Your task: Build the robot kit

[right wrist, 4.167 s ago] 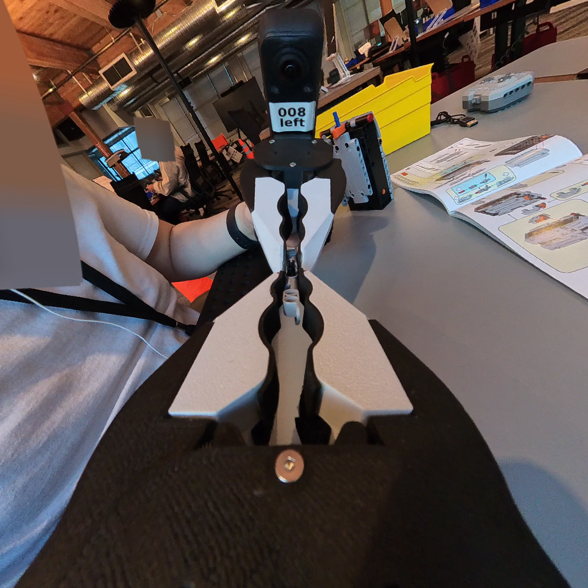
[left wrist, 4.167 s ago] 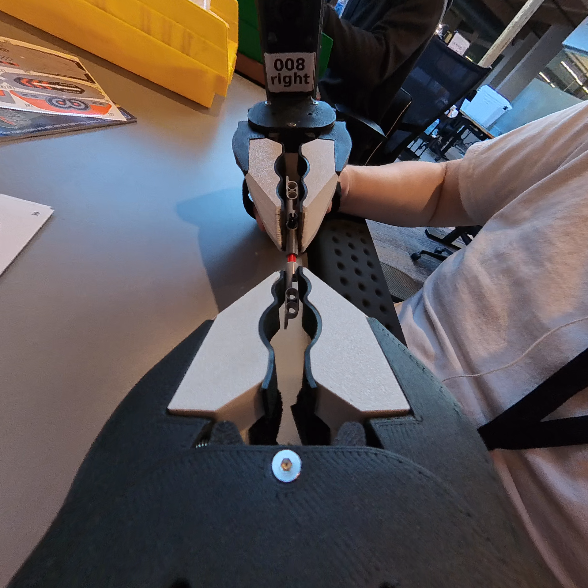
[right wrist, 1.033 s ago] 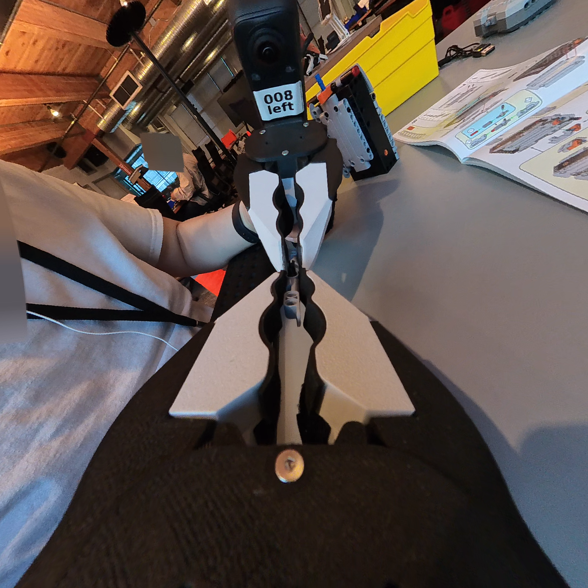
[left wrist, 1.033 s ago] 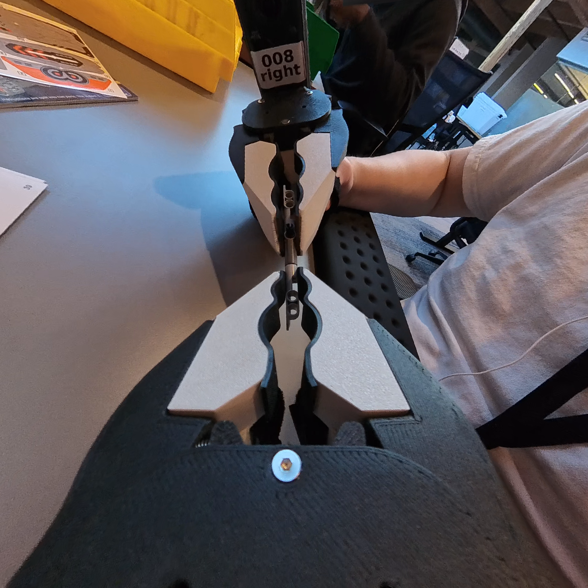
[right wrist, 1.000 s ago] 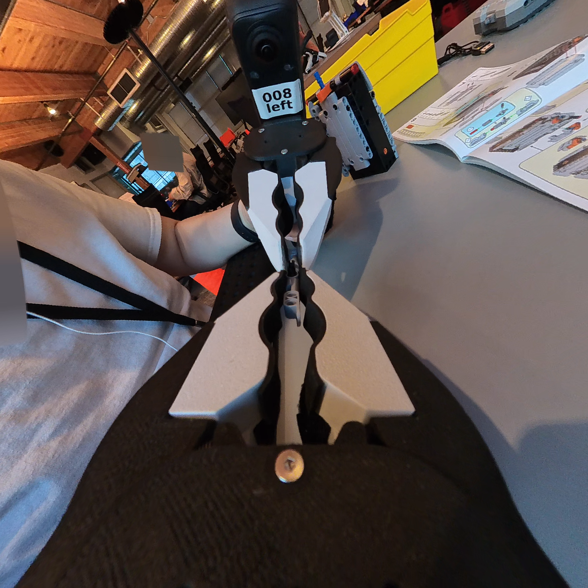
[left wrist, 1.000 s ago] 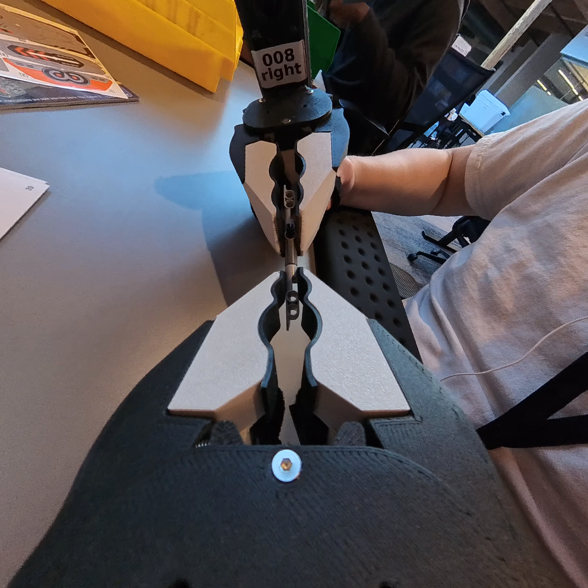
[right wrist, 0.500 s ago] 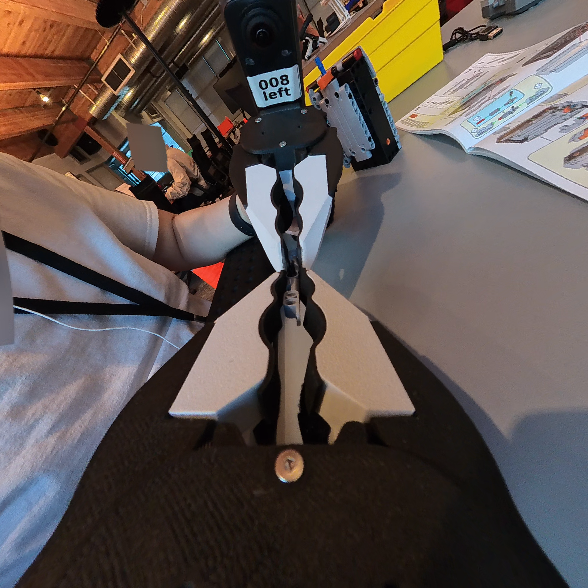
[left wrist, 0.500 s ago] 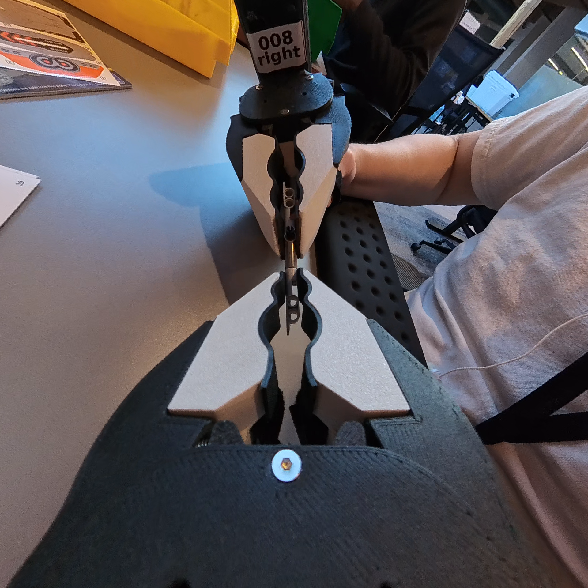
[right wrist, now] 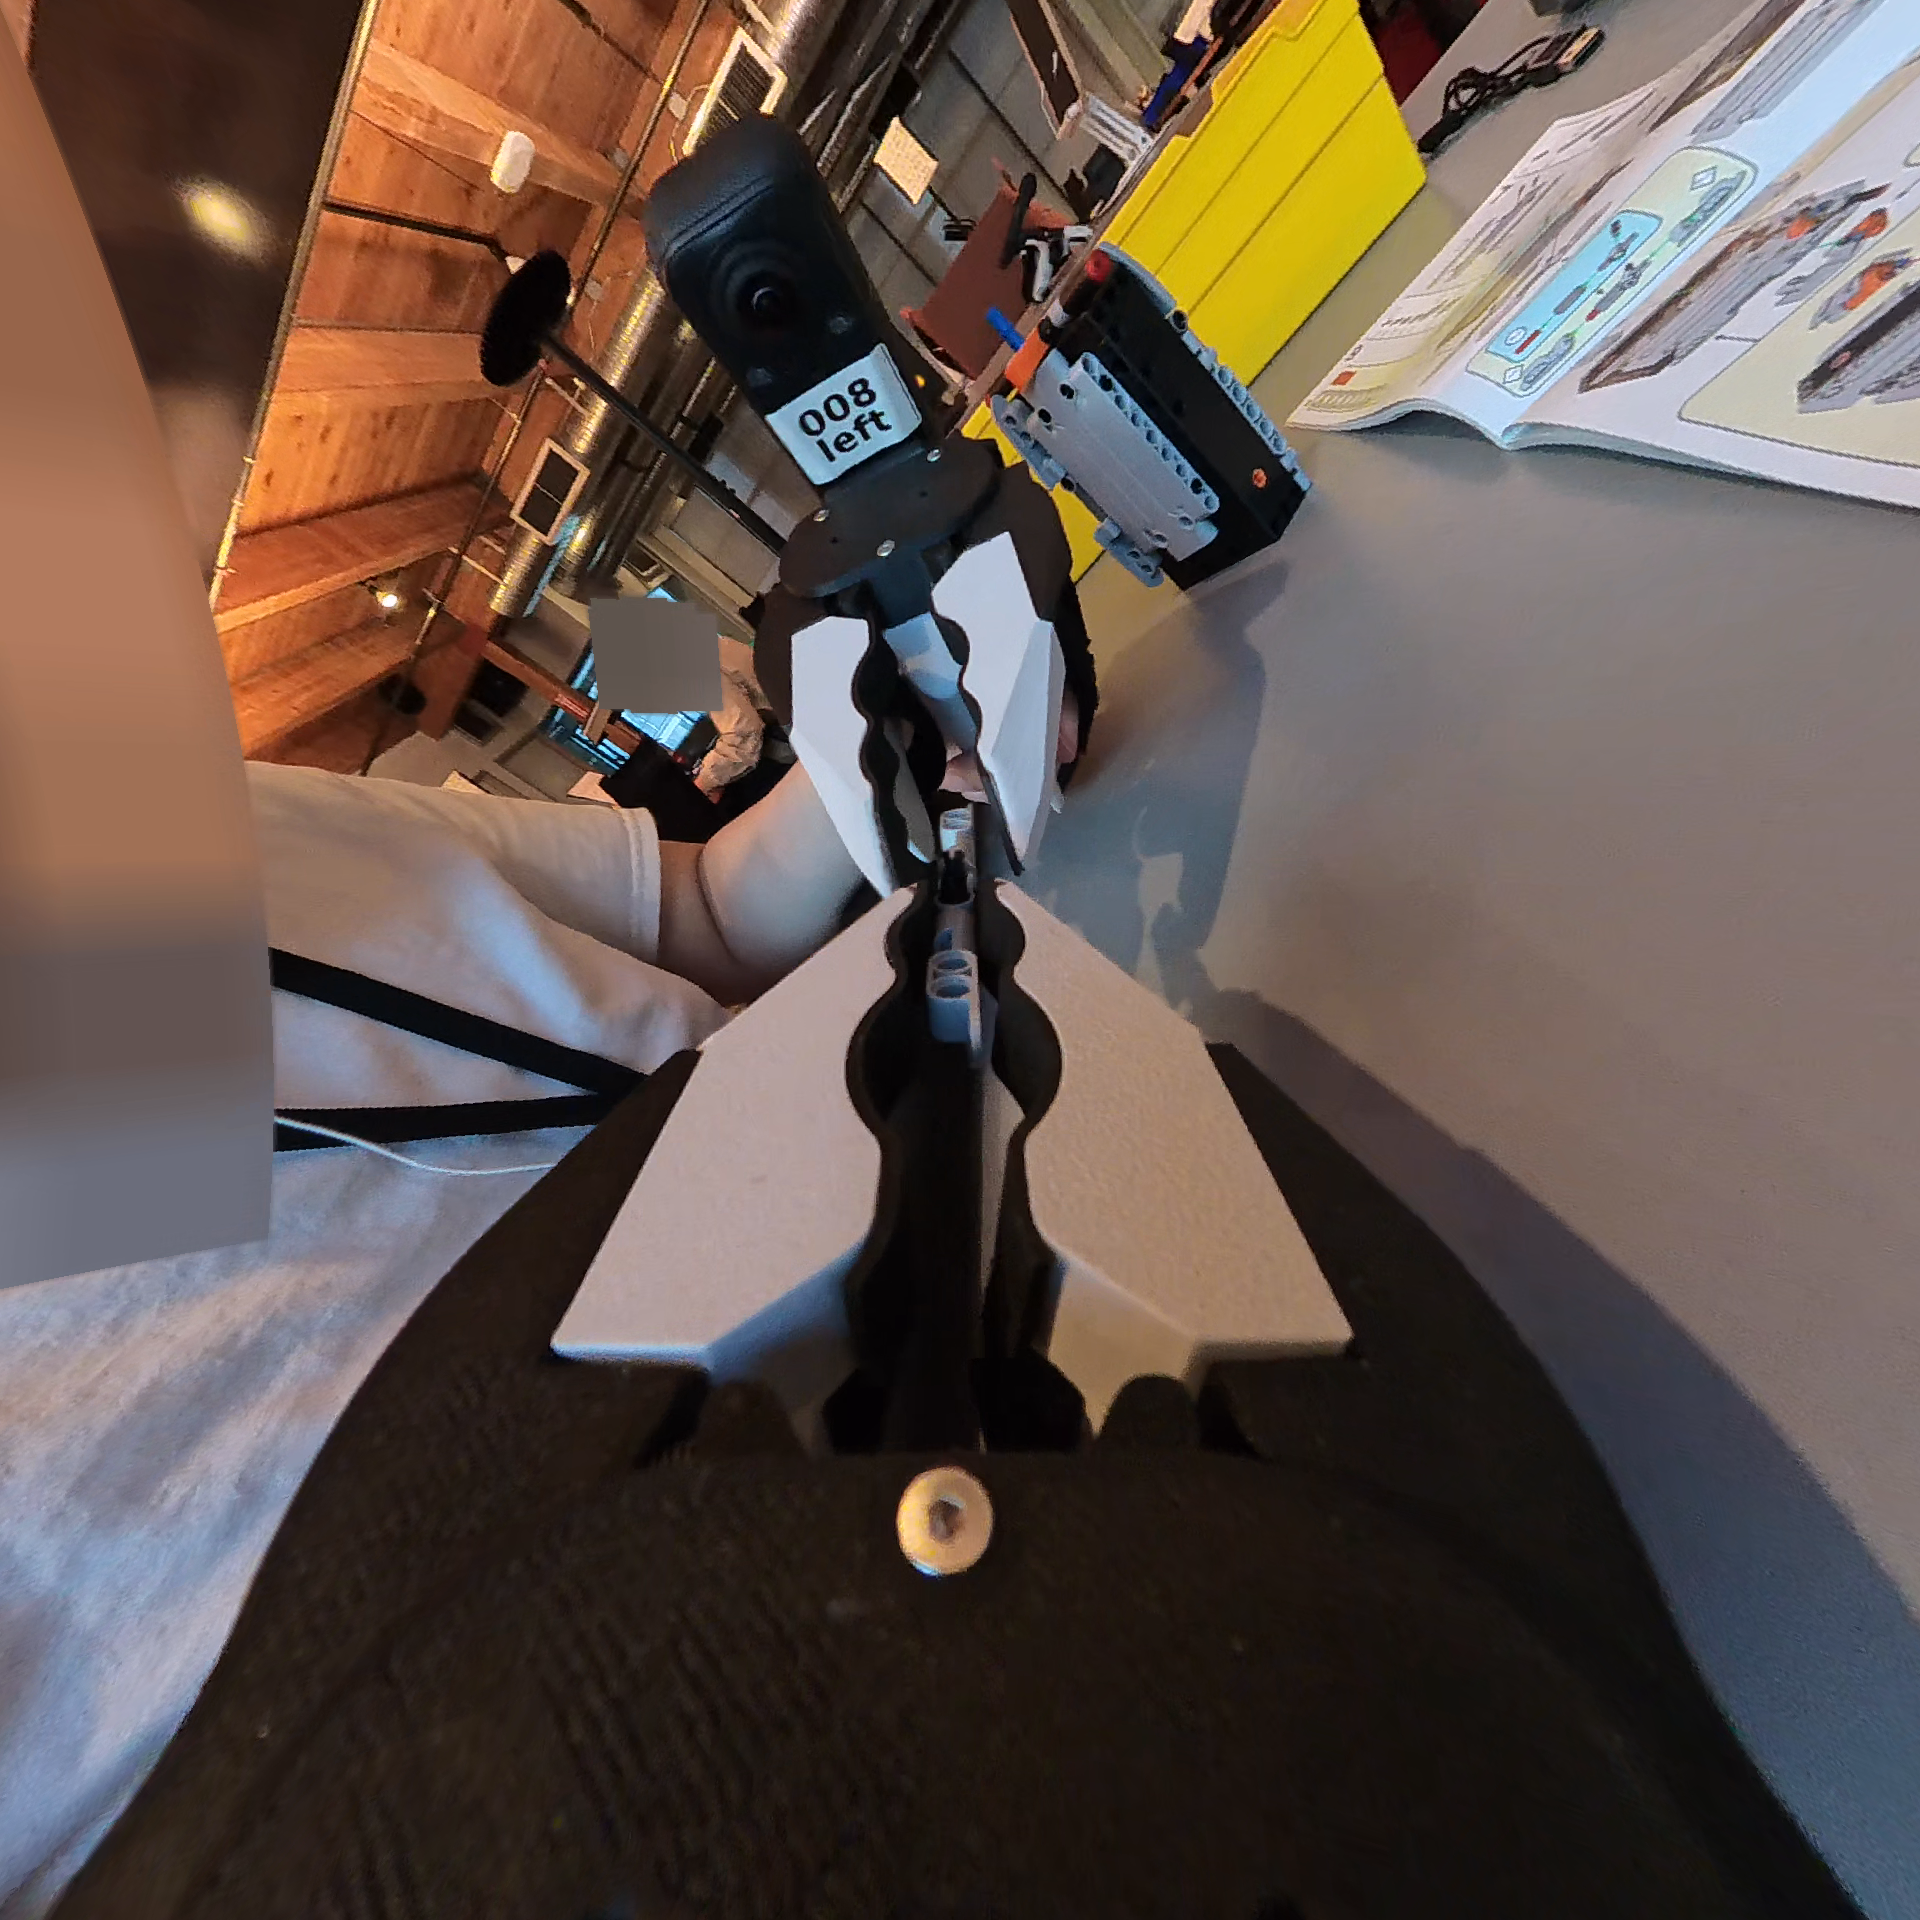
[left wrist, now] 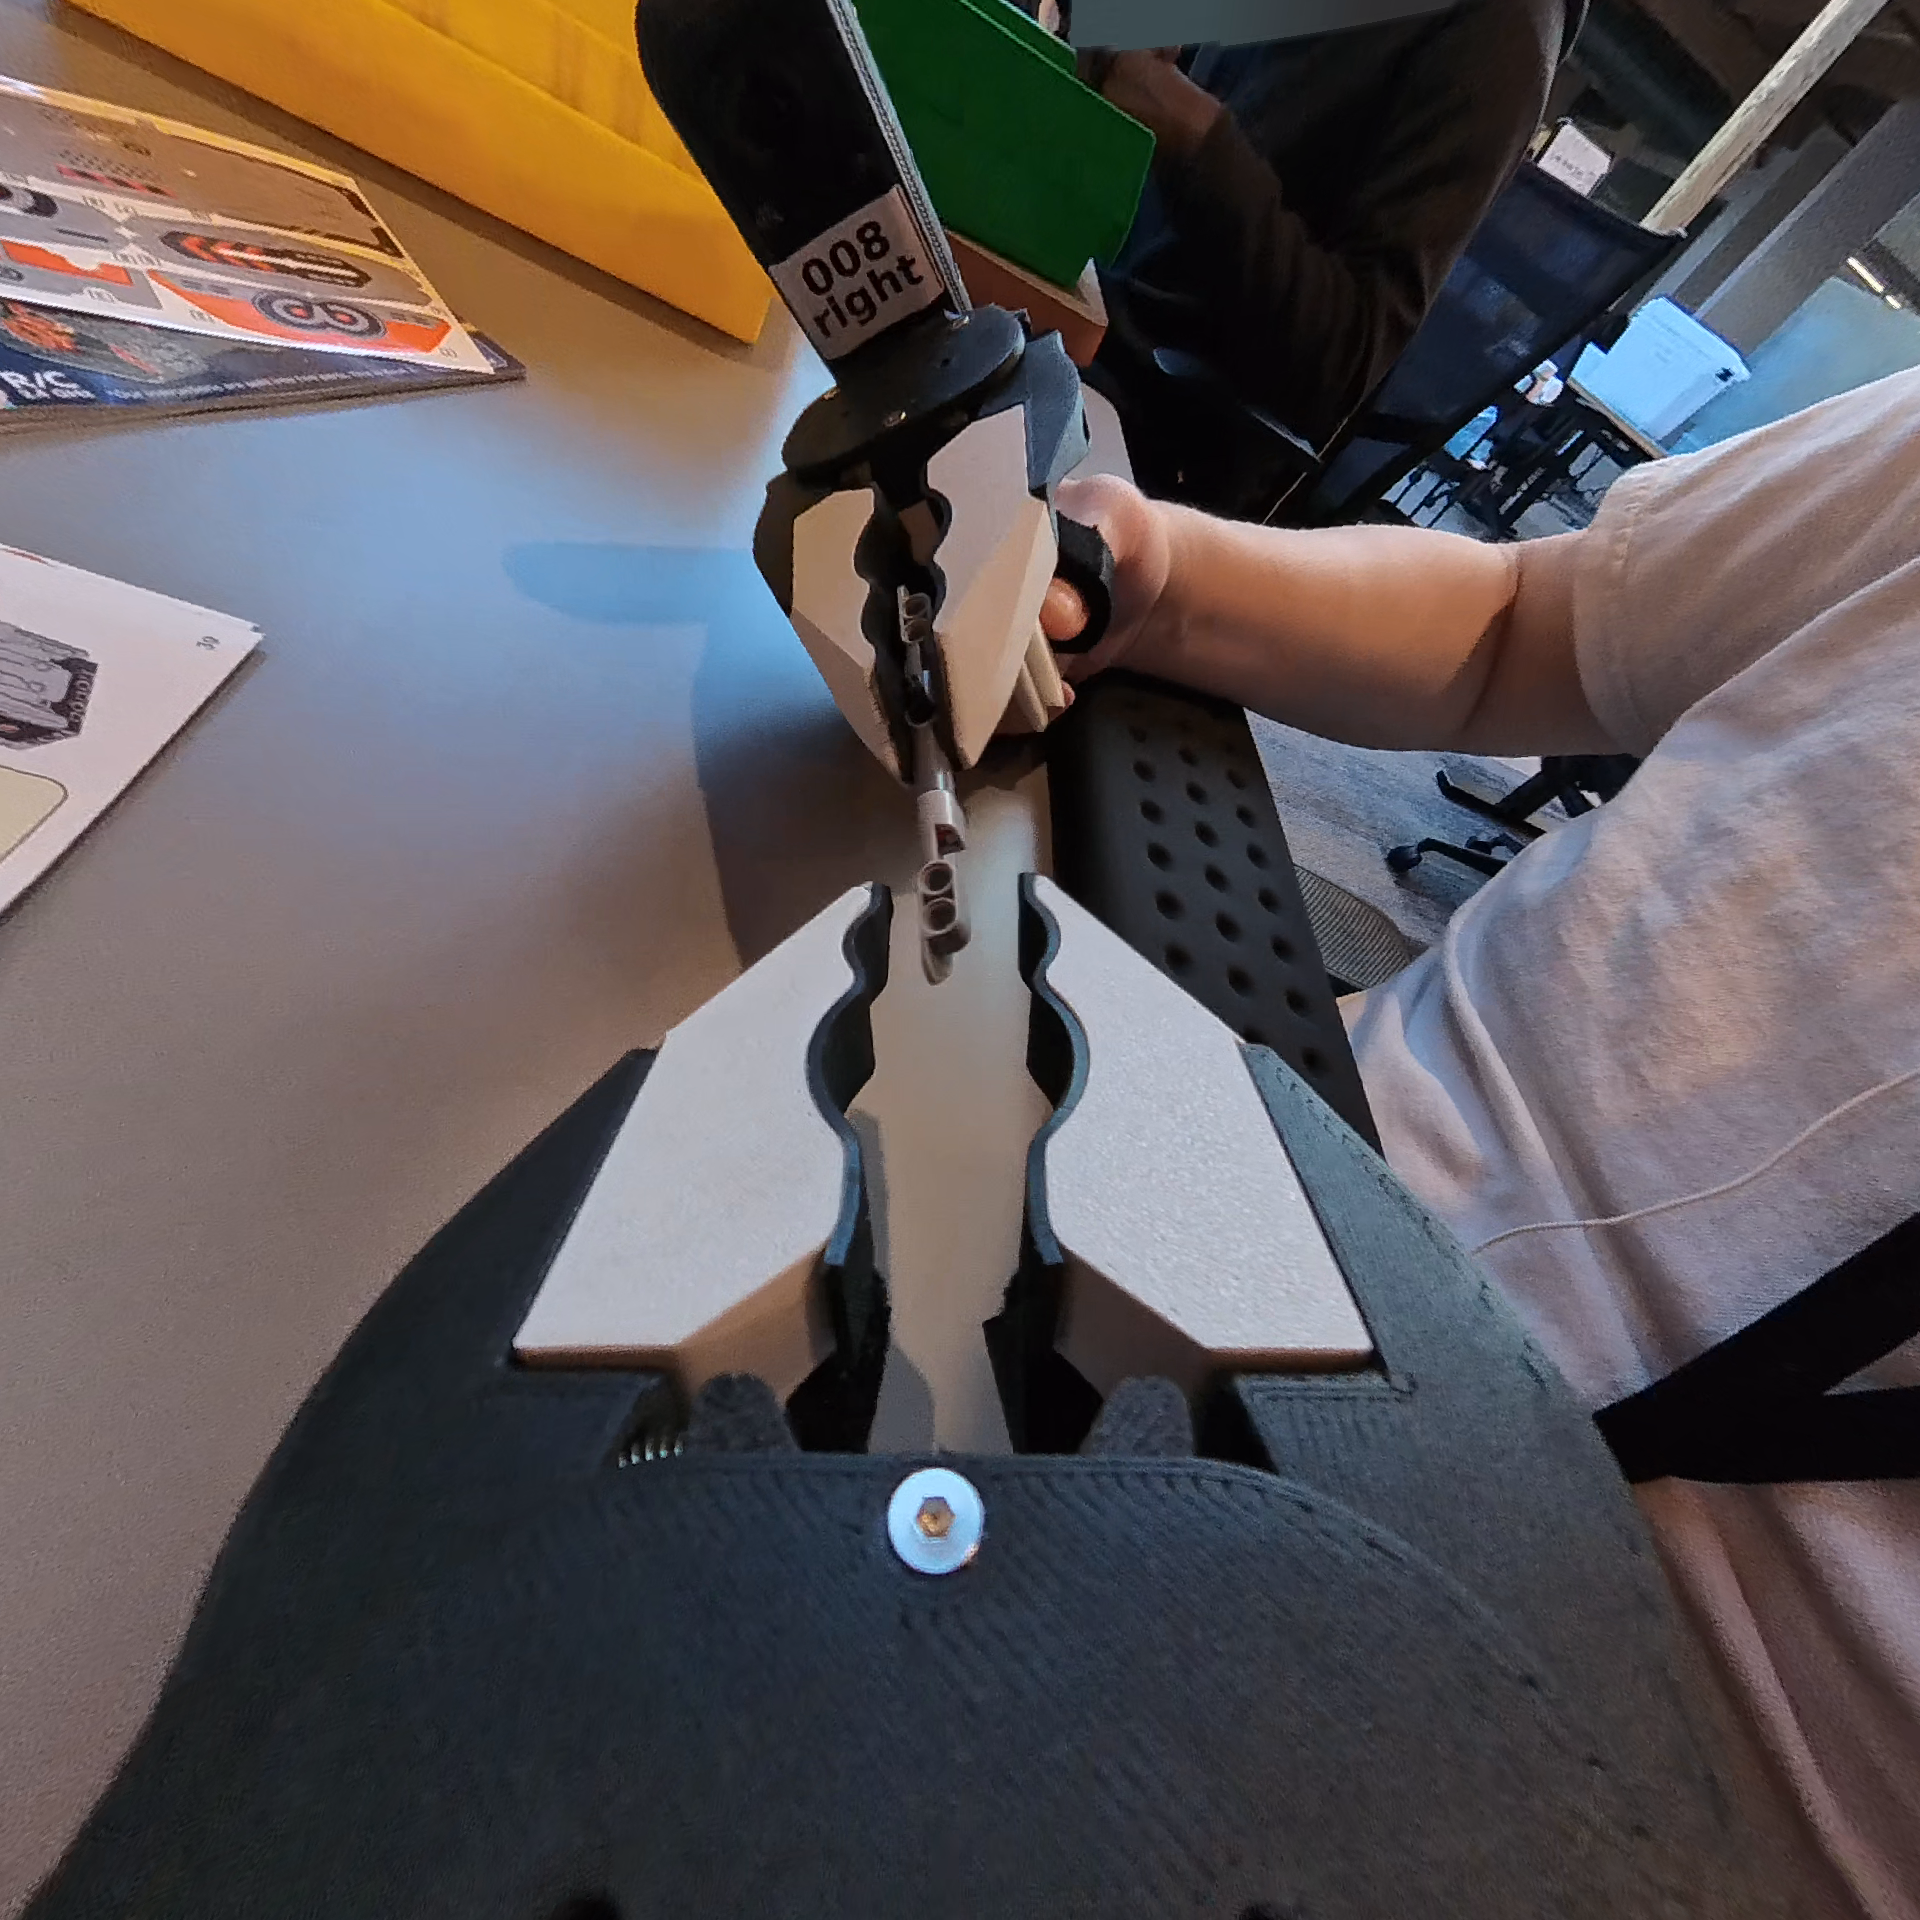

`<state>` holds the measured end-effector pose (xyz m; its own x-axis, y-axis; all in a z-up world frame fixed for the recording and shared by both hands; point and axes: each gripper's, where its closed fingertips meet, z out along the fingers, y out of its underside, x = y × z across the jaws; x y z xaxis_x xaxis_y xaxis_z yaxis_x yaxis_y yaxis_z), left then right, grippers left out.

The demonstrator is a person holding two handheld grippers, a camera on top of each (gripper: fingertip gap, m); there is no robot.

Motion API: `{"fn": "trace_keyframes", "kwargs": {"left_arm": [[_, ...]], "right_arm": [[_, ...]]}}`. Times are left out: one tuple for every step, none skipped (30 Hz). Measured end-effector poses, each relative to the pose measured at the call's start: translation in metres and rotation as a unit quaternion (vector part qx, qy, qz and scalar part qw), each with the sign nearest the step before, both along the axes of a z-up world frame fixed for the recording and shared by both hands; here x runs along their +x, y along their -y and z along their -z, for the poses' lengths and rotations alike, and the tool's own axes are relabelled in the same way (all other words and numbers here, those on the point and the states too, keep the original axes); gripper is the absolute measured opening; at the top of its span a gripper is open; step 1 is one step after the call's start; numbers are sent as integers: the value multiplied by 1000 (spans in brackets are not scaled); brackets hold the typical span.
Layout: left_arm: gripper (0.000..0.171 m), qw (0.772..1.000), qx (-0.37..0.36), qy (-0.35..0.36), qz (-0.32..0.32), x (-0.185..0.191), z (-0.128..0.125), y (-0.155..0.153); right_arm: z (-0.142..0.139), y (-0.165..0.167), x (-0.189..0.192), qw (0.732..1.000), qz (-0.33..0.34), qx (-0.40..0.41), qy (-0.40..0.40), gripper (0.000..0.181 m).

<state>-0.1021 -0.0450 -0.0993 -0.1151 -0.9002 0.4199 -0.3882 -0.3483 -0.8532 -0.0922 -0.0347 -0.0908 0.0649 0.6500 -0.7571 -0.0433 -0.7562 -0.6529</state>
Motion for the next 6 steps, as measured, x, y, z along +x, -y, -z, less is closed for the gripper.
{"fn": "trace_keyframes", "kwargs": {"left_arm": [[22,1000,-5,4,1,1,-1,1],[20,1000,-10,7,5,1,-2,2],[18,1000,-12,13,7,2,-4,3],[17,1000,-12,24,12,2,-8,5],[15,999,-12,39,21,2,-14,9],[13,998,-10,56,29,2,-21,12]], "right_arm": [[-2,0,0,1000,-3,-3,-9,6],[-4,1,1,1000,-5,-10,-19,6],[-7,1,2,999,-9,-19,-33,6],[-13,2,4,998,-16,-30,-56,6],[-19,3,6,995,-23,-45,-84,6],[-25,3,9,991,-29,-59,-113,6]]}}
